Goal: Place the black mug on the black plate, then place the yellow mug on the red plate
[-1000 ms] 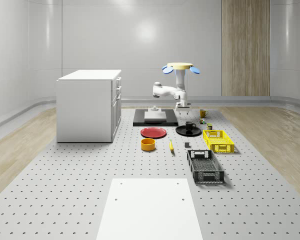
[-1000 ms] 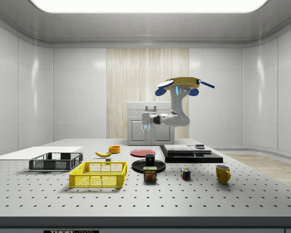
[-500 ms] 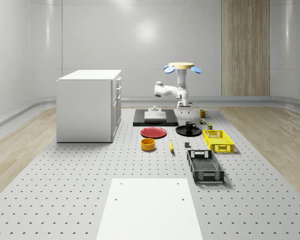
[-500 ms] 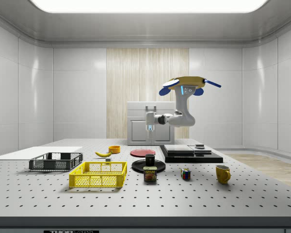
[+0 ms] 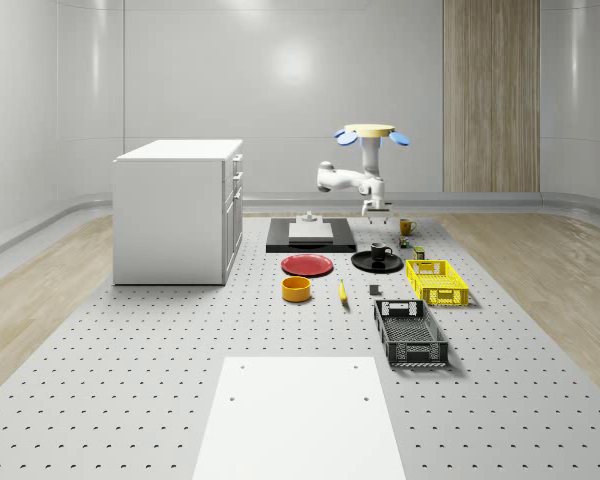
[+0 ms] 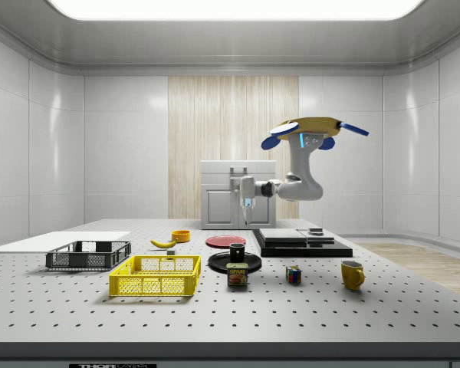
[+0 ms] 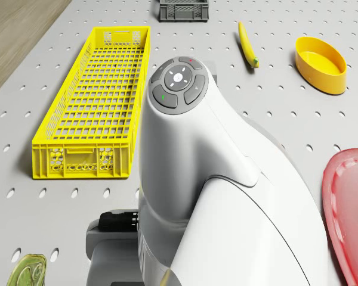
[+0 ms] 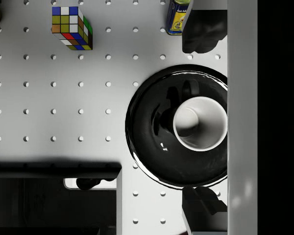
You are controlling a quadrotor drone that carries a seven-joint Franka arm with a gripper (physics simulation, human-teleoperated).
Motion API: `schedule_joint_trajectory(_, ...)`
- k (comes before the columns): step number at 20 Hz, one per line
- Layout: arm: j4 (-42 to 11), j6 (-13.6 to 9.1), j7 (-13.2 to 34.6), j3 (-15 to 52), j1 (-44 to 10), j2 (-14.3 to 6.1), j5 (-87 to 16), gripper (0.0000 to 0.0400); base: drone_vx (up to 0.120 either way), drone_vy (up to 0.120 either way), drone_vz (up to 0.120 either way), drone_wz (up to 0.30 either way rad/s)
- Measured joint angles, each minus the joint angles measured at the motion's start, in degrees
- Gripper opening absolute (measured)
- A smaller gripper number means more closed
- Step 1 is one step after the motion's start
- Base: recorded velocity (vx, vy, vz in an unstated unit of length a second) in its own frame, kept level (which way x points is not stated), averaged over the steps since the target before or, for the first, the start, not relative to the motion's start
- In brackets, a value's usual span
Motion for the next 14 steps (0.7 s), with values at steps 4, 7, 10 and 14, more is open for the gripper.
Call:
schedule_joint_trajectory(4, 0.0, 0.01, 0.0, 0.0, 0.0, -0.01, 0.0, 0.04, -0.12, 0.12, 0.0, 0.0)
schedule_joint_trajectory(7, 0.0, 0.01, 0.0, 0.0, 0.0, -0.02, 0.01, 0.04, -0.12, 0.12, 0.0, 0.0)
schedule_joint_trajectory(10, 0.0, 0.02, 0.0, 0.0, 0.0, -0.02, 0.01, 0.04, -0.12, 0.12, 0.0, 0.0)
schedule_joint_trajectory(14, 0.0, 0.03, 0.0, 0.01, 0.0, -0.03, 0.01, 0.04, -0.12, 0.12, 0.0, 0.0)
